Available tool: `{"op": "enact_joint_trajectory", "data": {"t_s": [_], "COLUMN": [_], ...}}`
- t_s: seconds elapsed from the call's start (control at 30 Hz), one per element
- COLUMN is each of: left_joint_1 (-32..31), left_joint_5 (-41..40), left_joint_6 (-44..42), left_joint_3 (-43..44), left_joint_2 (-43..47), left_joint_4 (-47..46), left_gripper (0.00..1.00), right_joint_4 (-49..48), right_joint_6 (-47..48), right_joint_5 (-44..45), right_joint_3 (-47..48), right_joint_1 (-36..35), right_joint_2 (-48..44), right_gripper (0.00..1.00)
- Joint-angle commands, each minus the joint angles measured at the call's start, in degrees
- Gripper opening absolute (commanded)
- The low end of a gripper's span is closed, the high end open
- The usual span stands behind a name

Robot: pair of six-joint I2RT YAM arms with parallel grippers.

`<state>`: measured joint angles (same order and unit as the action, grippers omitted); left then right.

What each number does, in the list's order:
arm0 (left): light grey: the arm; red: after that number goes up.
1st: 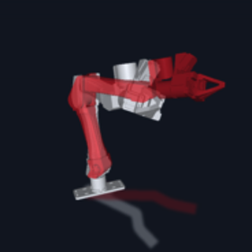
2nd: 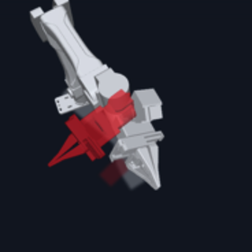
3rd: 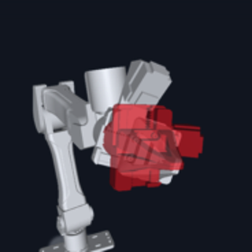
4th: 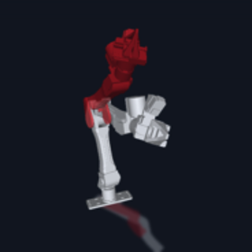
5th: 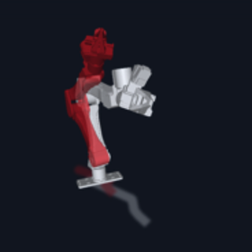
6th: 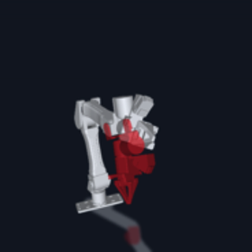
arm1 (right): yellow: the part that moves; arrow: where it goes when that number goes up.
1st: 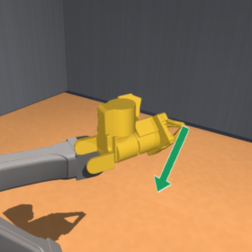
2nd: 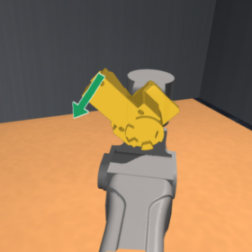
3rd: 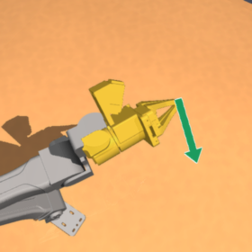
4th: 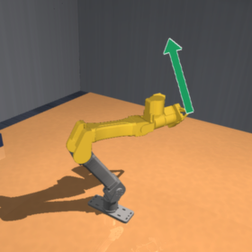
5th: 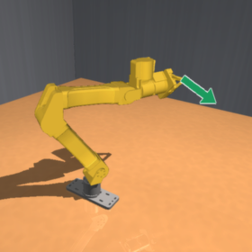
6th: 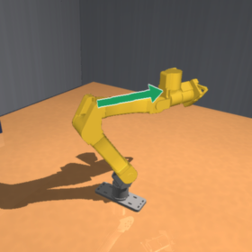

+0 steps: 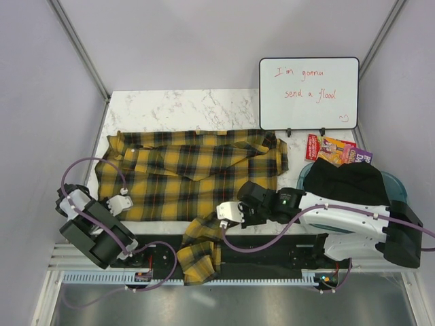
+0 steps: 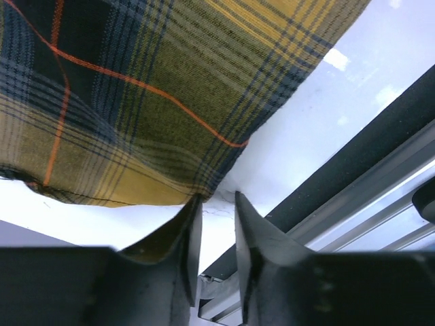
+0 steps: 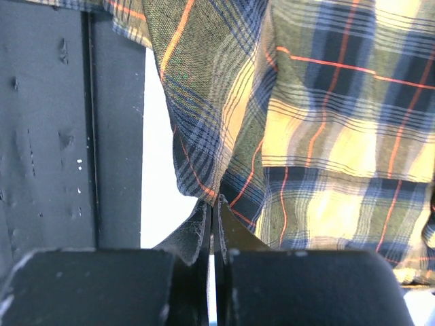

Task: Fold and stack the long sleeve shirts
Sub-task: Fold the shirt

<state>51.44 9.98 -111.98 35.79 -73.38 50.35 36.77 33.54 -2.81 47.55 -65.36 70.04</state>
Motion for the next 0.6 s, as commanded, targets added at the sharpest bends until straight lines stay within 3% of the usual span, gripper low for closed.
{"op": "enact_joint_trajectory", "data": {"t_s": [0.0, 0.17, 0.33, 0.57], "left_joint_1": [1.0, 1.6, 1.9, 2.2], "left_joint_5": [-0.2, 2.7, 6.1, 7.2], "left_joint_6": [-8.4, -7.5, -6.6, -8.8], "left_joint_3": [-2.4, 1.7, 9.1, 9.7], "left_joint_2": [1.0, 0.7, -0.8, 1.5], "left_joint_4": [-0.2, 3.5, 10.6, 15.2], "left_gripper": [0.27, 0.02, 0.02, 0.02], "right_joint_4": [1.3, 1.4, 1.6, 1.5], "right_joint_6": [1.4, 1.0, 1.4, 1.7], "right_joint_5": [-1.3, -2.1, -2.3, -2.3], "right_joint_3": [0.4, 0.2, 0.4, 1.7], "right_joint_1": [0.8, 2.2, 3.3, 5.4], "right_joint_2": [-2.7, -3.8, -4.9, -5.4], "right_gripper": [0.00, 0.00, 0.00, 0.00]}}
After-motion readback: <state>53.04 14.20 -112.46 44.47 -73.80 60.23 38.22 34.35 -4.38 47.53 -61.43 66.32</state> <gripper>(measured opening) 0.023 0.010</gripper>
